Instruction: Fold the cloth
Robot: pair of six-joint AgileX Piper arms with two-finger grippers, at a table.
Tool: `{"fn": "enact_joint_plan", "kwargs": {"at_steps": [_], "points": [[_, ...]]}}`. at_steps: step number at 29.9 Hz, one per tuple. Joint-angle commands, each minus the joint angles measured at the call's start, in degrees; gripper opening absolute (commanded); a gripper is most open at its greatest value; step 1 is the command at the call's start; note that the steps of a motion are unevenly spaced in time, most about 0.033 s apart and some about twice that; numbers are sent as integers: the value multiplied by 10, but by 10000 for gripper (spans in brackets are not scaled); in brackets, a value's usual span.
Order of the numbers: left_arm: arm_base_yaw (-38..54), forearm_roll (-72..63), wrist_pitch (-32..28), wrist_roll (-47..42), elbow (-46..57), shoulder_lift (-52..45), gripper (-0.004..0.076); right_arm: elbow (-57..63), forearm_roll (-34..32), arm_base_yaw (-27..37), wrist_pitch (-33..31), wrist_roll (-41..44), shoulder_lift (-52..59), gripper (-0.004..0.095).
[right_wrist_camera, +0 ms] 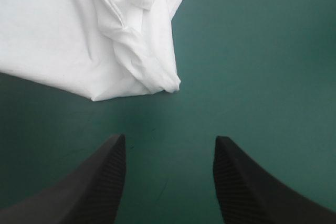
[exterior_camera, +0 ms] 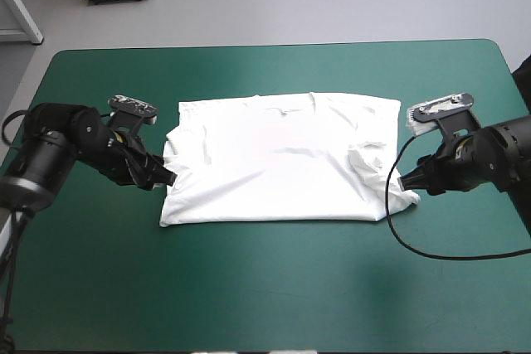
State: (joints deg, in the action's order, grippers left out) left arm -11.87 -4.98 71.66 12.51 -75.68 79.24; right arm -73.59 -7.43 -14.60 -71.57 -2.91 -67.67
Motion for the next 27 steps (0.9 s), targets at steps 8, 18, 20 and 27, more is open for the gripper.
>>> {"fn": "enact_joint_plan", "kwargs": {"at_steps": [8, 18, 20, 27], "points": [[-2, -16, -14, 0, 14, 80, 439, 0, -11, 5, 3, 1, 15, 492], [-2, -41, -124, 0, 114, 79, 439, 0, -9, 5, 9, 0, 15, 492], [-2, -41, -143, 0, 122, 79, 439, 0, -7, 5, 9, 0, 15, 492], [-2, -41, -170, 0, 155, 92, 438, 0, -2, 5, 10, 0, 15, 492]]}}
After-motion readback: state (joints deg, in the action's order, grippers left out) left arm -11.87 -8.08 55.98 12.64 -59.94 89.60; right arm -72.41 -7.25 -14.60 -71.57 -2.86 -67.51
